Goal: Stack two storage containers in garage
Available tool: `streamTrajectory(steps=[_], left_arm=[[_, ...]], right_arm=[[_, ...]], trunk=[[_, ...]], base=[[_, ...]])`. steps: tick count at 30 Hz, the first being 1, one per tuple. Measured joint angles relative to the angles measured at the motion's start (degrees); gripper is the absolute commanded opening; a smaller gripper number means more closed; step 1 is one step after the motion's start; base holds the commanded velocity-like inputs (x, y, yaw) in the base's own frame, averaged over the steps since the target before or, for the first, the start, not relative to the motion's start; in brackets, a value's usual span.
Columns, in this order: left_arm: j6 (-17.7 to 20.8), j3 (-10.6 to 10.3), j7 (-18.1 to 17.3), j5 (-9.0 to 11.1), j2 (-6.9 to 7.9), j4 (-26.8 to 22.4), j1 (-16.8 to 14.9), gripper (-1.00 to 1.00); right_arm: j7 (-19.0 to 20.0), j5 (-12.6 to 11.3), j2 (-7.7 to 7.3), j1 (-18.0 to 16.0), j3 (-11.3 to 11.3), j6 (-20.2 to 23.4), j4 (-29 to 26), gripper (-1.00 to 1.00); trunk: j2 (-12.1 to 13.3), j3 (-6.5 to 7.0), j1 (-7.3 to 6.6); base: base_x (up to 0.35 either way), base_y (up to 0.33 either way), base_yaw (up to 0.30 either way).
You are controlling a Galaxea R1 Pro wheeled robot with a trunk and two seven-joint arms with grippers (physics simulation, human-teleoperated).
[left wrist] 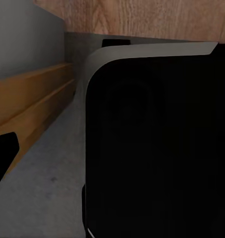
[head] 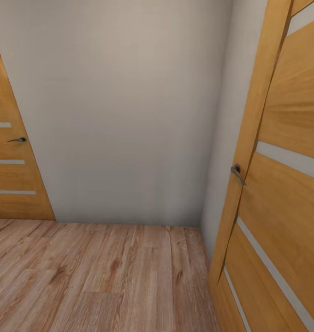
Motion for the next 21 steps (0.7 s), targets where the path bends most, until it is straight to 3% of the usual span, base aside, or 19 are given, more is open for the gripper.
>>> streamTrajectory(steps=[8, 15, 21], left_arm=[[0.00, 0.00, 0.14, -0.01, -0.04, 0.00, 0.00, 1.00], [0.00, 0.03, 0.15, -0.01, -0.04, 0.00, 0.00, 1.00], [-0.08, -0.18, -0.04, -0.16, -0.07, 0.00, 0.00, 1.00]], right_arm=[[0.00, 0.07, -0.03, 0.00, 0.00, 0.00, 0.00, 1.00], [0.00, 0.15, -0.01, 0.00, 0.00, 0.00, 0.00, 1.00], [0.00, 0.15, 0.00, 0.00, 0.00, 0.00, 0.00, 1.00]], trunk=[[0.00, 0.00, 0.00], [0.00, 0.00, 0.00], [0.00, 0.00, -0.02]], base=[[0.002, 0.000, 0.014], [0.003, -0.001, 0.214], [0.162, -0.109, 0.048]])
